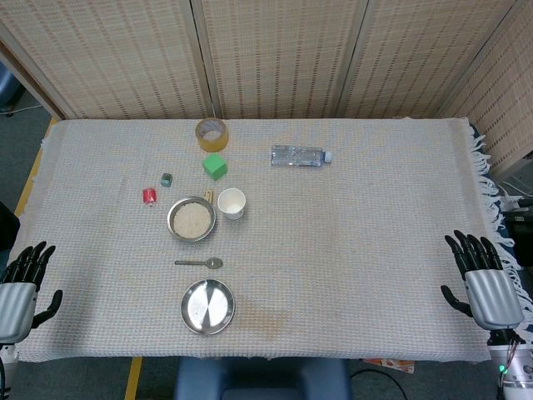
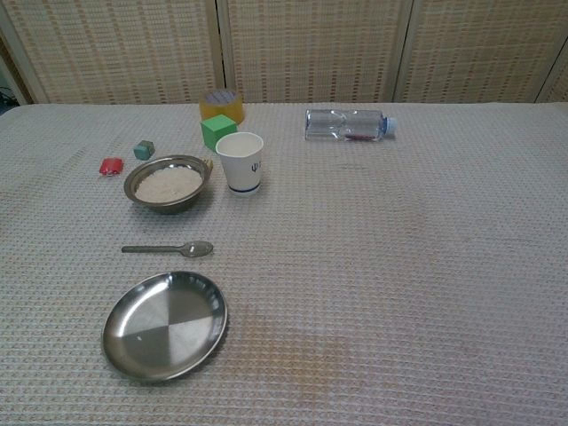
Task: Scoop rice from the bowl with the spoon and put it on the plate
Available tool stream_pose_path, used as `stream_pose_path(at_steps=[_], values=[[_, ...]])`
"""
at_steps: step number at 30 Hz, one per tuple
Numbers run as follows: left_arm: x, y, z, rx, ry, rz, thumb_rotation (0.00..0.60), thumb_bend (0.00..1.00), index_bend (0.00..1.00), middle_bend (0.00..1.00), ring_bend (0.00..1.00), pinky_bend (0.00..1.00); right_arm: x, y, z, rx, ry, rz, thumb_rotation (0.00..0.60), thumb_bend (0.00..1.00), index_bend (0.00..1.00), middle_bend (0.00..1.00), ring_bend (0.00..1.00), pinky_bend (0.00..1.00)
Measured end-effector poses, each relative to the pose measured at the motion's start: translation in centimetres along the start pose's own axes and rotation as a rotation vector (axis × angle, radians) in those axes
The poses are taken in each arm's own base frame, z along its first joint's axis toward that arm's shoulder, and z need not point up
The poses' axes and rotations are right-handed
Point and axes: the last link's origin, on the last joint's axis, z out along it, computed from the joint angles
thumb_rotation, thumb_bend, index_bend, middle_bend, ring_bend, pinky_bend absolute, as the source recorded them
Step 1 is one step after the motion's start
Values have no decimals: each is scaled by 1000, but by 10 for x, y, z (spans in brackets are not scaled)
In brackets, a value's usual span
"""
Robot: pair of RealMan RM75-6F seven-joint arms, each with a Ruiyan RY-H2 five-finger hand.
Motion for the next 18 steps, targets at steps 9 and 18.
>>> stream_pose_path(at_steps=[9,18], values=[[-9,24,-2,-120,-32,-11,600,400,17,433,445,551,0,0,0,10,-5,8,600,196,0,0,0,0],[-44,75,35,-340,-136,19,600,406,415,1000,1000,1000,0,-3,-2,32,-12,24,600,196,0,0,0,0]])
